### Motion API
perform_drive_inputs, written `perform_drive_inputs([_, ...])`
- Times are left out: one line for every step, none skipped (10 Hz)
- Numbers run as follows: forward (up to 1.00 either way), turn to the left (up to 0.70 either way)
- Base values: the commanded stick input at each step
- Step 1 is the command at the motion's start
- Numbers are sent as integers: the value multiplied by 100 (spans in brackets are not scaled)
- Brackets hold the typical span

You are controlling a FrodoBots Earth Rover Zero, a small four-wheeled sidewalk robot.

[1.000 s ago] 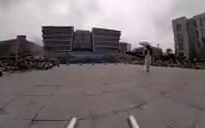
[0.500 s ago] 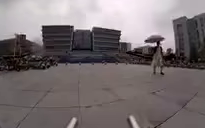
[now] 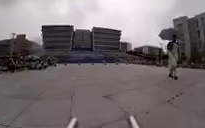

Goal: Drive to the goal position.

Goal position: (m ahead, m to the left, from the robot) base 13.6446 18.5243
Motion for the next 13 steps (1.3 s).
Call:
perform_drive_inputs([100,0])
perform_drive_inputs([100,0])
perform_drive_inputs([100,0])
perform_drive_inputs([100,0])
perform_drive_inputs([100,0])
perform_drive_inputs([100,1])
perform_drive_inputs([100,8])
perform_drive_inputs([100,25])
perform_drive_inputs([100,40])
perform_drive_inputs([100,31])
perform_drive_inputs([100,13])
perform_drive_inputs([100,0])
perform_drive_inputs([100,0])
